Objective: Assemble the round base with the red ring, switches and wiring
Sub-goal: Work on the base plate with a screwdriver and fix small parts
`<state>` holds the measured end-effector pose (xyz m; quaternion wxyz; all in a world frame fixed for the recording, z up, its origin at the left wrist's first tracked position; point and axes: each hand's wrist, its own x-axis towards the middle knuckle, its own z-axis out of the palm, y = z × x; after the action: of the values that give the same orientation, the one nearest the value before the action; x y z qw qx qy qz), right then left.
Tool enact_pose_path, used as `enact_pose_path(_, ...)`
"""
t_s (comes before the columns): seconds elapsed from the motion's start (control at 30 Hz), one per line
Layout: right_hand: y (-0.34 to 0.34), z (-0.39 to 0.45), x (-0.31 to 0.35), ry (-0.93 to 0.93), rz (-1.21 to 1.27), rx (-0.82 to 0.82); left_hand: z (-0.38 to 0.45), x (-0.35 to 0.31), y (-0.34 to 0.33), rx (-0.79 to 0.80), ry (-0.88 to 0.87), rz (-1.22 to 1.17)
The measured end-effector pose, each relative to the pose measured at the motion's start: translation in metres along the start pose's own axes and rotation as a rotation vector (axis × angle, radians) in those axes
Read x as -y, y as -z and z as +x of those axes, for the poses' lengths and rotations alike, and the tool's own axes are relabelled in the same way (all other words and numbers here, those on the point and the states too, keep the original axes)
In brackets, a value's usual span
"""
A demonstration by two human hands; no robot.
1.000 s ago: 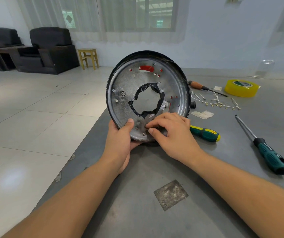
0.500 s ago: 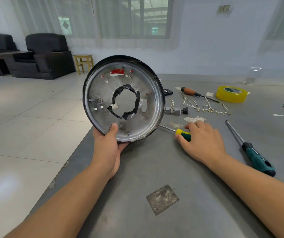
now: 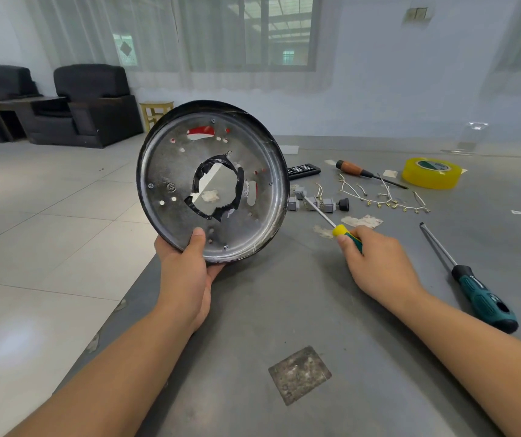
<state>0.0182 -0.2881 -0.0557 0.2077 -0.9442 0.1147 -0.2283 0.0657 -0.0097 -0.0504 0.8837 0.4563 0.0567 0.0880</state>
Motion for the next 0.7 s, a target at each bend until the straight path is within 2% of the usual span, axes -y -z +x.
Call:
enact_pose_path(0.1, 0.002, -0.004, 0.006, 0.036, 0.144, -0.059, 0.003, 0.001, 0.001, -0.018, 0.004, -0.008)
enact_pose_path(0.27, 0.007, -0.023, 0.022, 0.287, 0.25, -0.009, 0.006, -0.002, 0.005, -0.017, 0.026, 0.022)
enact_pose_path(0.43, 0.003, -0.036, 0.035, 0.409, 0.18, 0.142, 0.006, -0.006, 0.006, 0.0, 0.067, 0.005)
enact_pose_path(0.7, 0.0, -0.041, 0.044, 0.46, 0.062, 0.14, 0.005, -0.003, 0.004, 0.021, 0.05, -0.005)
